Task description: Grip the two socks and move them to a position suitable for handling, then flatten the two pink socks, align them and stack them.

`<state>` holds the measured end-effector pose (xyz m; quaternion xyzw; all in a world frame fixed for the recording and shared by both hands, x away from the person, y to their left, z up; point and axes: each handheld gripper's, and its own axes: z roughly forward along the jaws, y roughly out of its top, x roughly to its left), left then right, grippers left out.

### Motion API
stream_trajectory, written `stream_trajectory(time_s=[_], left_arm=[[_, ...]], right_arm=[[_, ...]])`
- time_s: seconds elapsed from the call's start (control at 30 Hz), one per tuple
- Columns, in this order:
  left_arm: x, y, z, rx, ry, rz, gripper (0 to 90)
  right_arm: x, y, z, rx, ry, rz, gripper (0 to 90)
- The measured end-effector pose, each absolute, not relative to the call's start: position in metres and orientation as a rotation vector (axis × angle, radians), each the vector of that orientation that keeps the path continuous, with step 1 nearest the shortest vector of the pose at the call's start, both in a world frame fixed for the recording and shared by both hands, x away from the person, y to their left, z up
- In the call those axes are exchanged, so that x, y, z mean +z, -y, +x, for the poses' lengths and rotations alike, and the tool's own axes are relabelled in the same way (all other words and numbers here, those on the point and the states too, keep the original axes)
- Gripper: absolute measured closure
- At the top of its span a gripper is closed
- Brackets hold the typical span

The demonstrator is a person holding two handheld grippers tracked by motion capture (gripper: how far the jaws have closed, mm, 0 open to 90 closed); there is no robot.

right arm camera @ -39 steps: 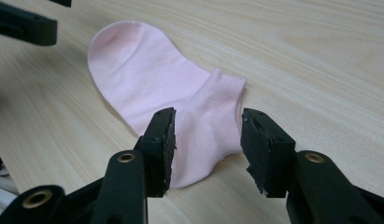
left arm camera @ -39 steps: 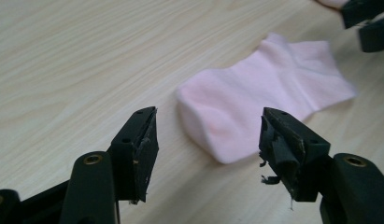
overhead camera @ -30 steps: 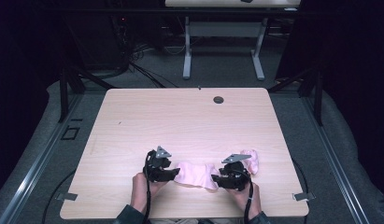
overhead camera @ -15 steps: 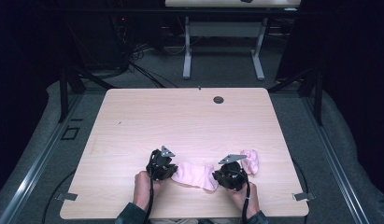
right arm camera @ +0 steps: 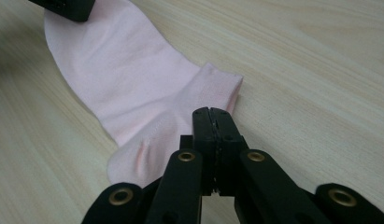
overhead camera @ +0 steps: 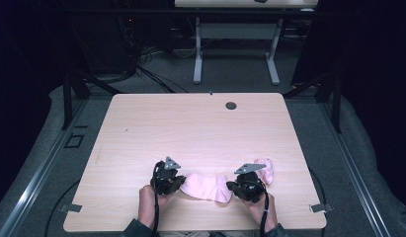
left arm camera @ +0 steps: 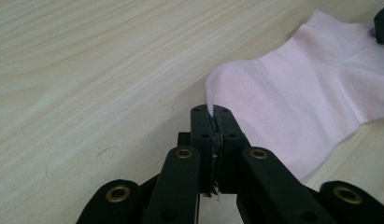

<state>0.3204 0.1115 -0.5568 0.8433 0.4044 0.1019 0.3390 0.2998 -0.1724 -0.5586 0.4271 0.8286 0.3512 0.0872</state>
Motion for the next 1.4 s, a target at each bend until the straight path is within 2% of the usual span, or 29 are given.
stream_trajectory(time_s=[0.77, 0.87, 0.93, 0.97, 1.0, 1.07, 1.13, 1.27, 1.4], left_arm=[[-0.567, -0.119, 0.273, 0.167, -1.104, 2.14, 87.9], [-0.568, -0.117, 0.27, 0.16, -1.092, 2.157, 85.5], [-0.568, -0.117, 0.269, 0.161, -1.094, 2.168, 78.3], [-0.567, -0.117, 0.269, 0.169, -1.096, 2.172, 70.8], [-0.566, -0.118, 0.269, 0.182, -1.096, 2.164, 62.7], [-0.563, -0.122, 0.268, 0.201, -1.109, 2.138, 45.0], [-0.559, -0.127, 0.268, 0.219, -1.11, 2.117, 32.3], [-0.556, -0.135, 0.273, 0.232, -1.119, 2.096, 18.9], [-0.556, -0.137, 0.279, 0.24, -1.113, 2.089, 15.0]], right_arm=[[-0.56, 0.184, 0.268, 1.02, -2.548, 1.25, 89.8], [-0.561, 0.187, 0.266, 1.004, -2.557, 1.243, 89.5], [-0.562, 0.188, 0.265, 1.009, -2.563, 1.256, 87.9], [-0.562, 0.188, 0.265, 1.023, -2.557, 1.264, 81.3], [-0.562, 0.19, 0.265, 1.033, -2.561, 1.262, 70.7], [-0.559, 0.195, 0.265, 1.085, -2.554, 1.249, 59.0], [-0.553, 0.203, 0.265, 1.111, -2.513, 1.263, 50.3], [-0.535, 0.225, 0.276, 1.131, -2.381, 1.306, 44.9], [-0.525, 0.245, 0.295, 1.066, -2.288, 1.355, 45.8]])
